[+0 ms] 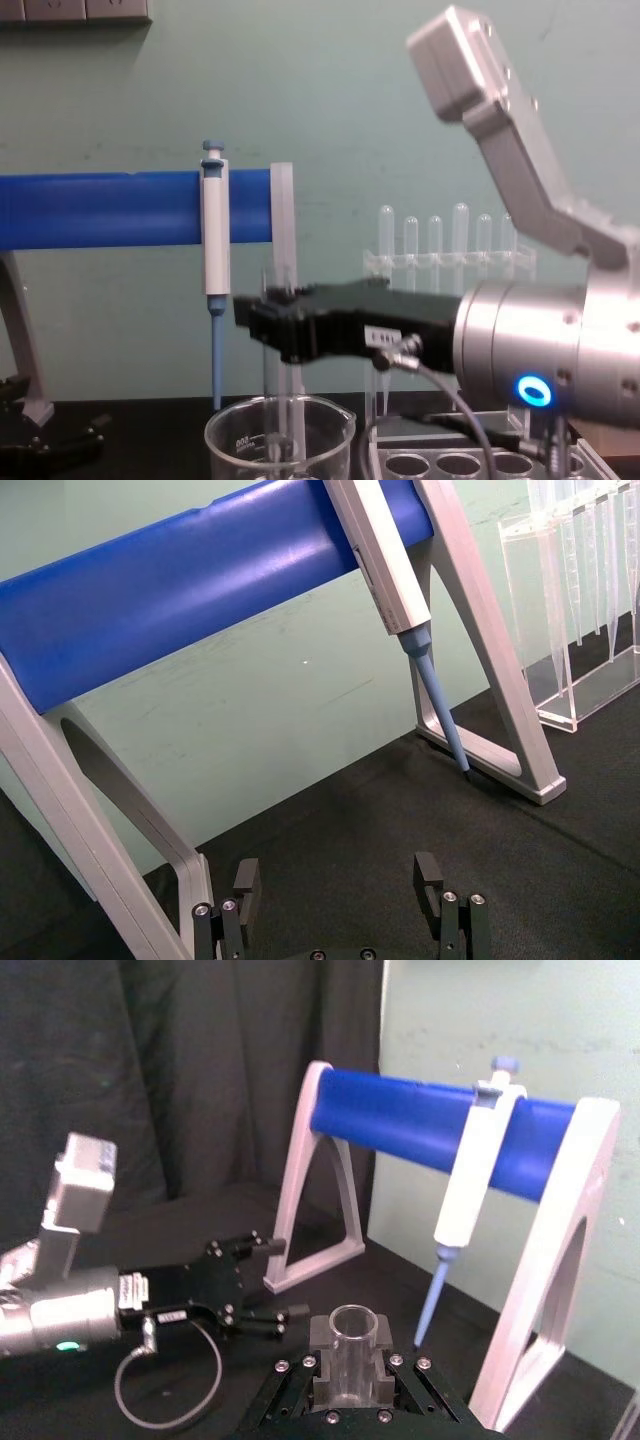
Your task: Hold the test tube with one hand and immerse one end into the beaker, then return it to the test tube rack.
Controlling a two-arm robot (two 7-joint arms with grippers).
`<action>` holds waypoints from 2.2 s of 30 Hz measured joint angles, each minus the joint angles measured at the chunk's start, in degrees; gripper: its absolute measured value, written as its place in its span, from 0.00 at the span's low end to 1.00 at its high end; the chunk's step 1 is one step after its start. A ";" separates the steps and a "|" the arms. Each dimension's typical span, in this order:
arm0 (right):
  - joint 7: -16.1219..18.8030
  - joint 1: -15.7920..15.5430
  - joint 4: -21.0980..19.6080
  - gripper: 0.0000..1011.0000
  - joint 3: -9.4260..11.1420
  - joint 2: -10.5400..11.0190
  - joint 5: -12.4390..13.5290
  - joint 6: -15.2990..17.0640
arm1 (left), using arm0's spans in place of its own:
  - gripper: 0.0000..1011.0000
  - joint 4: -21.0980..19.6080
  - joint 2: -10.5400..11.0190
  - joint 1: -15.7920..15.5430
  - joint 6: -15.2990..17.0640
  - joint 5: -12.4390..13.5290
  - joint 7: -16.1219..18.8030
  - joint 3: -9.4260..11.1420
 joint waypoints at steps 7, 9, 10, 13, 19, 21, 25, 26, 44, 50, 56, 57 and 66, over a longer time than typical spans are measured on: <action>0.99 1.44 -4.59 0.22 0.14 0.83 0.51 3.29 | 0.99 0.00 0.00 0.00 0.00 0.00 0.00 0.00; 1.57 2.17 -5.87 0.22 0.36 1.08 1.31 4.37 | 0.99 0.00 0.00 0.00 0.00 0.00 0.00 0.00; 1.57 2.17 -5.87 0.22 0.36 1.08 1.31 4.37 | 0.99 0.00 0.00 0.00 0.00 0.00 0.00 0.00; 2.12 3.69 -7.66 0.22 0.73 1.59 2.71 6.23 | 0.99 0.00 0.00 0.00 0.00 0.00 0.00 0.00; 2.34 6.10 -10.03 0.22 1.39 2.60 4.00 8.57 | 0.99 0.00 0.00 0.00 0.00 0.00 0.00 0.00; 2.34 6.86 -10.96 0.22 1.88 3.15 4.62 9.51 | 0.99 0.00 0.00 0.00 0.00 0.00 0.00 0.00; 2.10 7.31 -13.25 0.22 3.30 4.89 5.95 11.16 | 0.99 0.00 0.00 0.00 0.00 0.00 0.00 0.00; 2.10 7.31 -13.25 0.22 3.30 4.89 5.95 11.16 | 0.99 0.00 0.00 0.00 0.00 0.00 0.00 0.00; -2.68 -4.60 -19.25 0.22 12.99 13.85 11.93 10.13 | 0.99 0.00 0.00 0.00 0.00 0.00 0.00 0.00; -3.53 -6.73 -16.68 0.22 12.47 13.87 12.67 7.91 | 0.99 0.00 0.00 0.00 0.00 0.00 0.00 0.00; -4.20 -6.63 -14.55 0.22 11.15 13.31 12.18 6.90 | 0.99 0.00 0.00 0.00 0.00 0.00 0.00 0.00; -4.28 -6.43 -14.14 0.22 10.85 13.18 11.91 6.75 | 0.99 0.00 0.00 0.00 0.00 0.00 0.00 0.00; -4.71 -5.71 -12.78 0.22 9.93 12.51 10.43 6.27 | 0.99 0.00 0.01 0.00 0.00 0.00 0.00 0.00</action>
